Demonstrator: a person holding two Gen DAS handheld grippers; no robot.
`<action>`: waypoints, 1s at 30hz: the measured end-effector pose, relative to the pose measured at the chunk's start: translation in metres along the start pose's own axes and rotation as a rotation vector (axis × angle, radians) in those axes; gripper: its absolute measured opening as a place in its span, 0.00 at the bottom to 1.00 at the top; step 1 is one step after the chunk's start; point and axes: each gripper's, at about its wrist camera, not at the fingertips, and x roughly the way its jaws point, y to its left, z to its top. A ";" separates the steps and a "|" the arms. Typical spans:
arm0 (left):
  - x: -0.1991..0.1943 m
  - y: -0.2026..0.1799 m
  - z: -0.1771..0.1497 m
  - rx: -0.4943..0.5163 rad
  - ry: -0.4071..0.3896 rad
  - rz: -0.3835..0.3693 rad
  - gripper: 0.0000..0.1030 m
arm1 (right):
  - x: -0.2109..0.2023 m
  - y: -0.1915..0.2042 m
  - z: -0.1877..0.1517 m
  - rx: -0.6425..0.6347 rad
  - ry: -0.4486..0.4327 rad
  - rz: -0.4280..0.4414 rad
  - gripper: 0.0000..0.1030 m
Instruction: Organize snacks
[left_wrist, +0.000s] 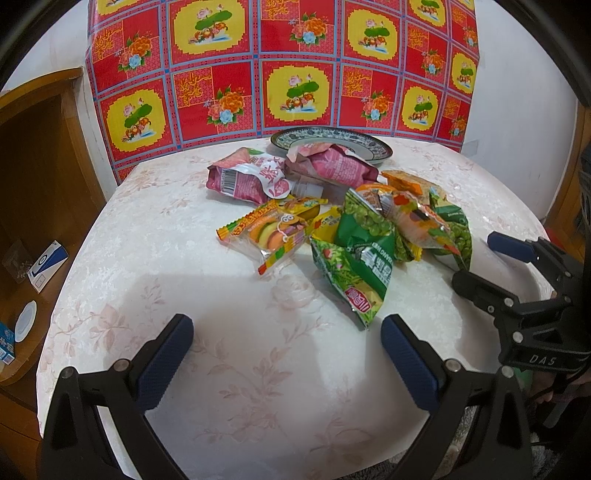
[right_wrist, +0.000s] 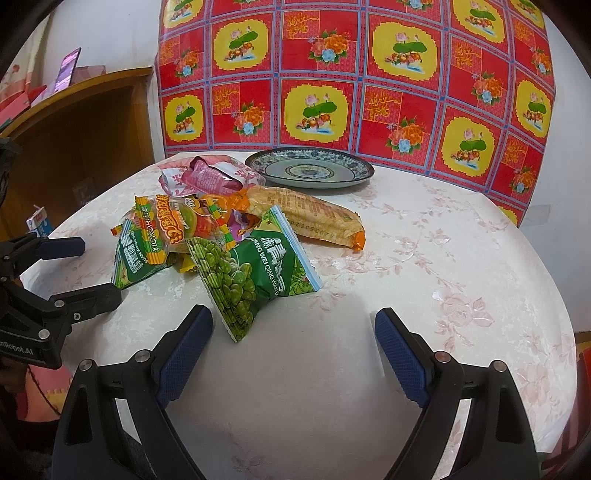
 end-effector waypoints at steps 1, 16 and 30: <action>0.000 0.000 0.000 0.000 -0.001 0.000 1.00 | 0.000 0.000 -0.001 0.000 0.000 0.000 0.88; -0.001 0.001 0.001 0.006 0.000 -0.008 1.00 | 0.001 -0.009 0.004 -0.040 0.030 0.090 0.87; -0.036 0.006 0.011 -0.044 -0.267 -0.113 0.97 | -0.017 -0.040 0.029 0.152 -0.122 0.430 0.78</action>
